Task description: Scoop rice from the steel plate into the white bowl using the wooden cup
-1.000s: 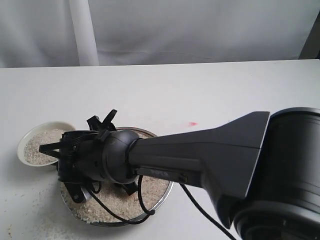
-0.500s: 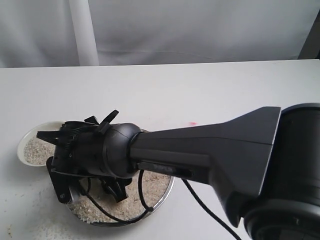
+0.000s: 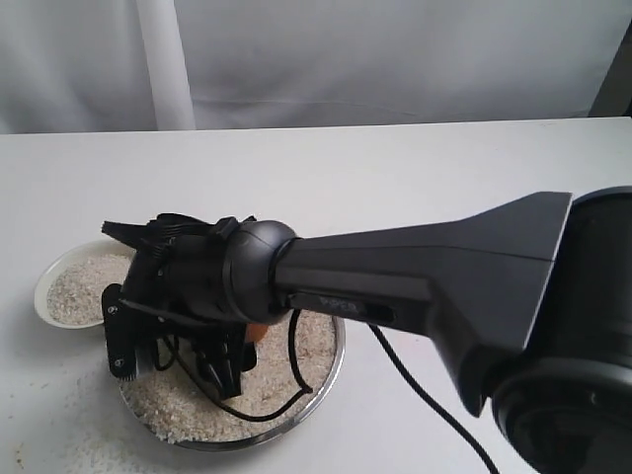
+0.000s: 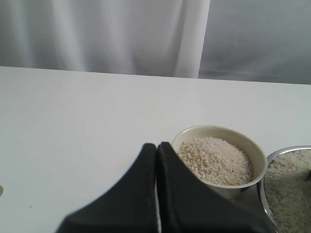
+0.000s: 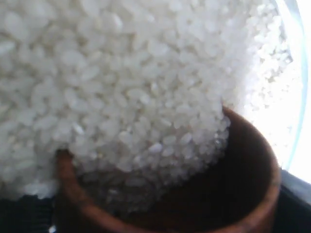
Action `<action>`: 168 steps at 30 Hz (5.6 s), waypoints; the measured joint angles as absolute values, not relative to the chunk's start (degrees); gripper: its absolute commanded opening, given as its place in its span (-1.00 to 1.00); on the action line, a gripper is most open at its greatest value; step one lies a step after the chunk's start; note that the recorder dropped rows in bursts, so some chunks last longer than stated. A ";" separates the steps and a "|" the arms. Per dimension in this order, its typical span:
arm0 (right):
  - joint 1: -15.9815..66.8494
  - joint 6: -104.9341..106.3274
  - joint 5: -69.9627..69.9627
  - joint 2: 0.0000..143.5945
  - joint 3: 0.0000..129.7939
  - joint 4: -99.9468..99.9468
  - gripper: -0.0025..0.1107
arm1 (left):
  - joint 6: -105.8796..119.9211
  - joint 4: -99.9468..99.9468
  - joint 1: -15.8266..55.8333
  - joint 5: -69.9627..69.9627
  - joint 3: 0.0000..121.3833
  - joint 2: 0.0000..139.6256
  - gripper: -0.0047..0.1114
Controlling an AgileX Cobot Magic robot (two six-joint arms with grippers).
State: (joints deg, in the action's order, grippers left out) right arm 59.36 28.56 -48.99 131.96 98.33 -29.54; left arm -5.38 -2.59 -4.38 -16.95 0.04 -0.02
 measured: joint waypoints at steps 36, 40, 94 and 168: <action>50.84 27.42 -3.29 115.25 66.94 -14.48 -0.96 | -5.38 -2.59 -4.38 -16.95 0.04 -0.02 -0.92; 50.84 28.50 -5.01 115.25 67.89 -14.39 -0.96 | -5.38 -2.59 -4.38 -16.95 0.04 -0.02 -0.92; 59.91 33.48 -35.47 143.38 121.60 -61.68 -0.96 | -5.38 -2.59 -4.38 -16.95 0.04 -0.02 -0.92; 61.92 21.91 -58.70 130.38 120.15 -53.27 -0.96 | -5.38 -2.59 -4.38 -16.95 0.04 -0.02 -0.92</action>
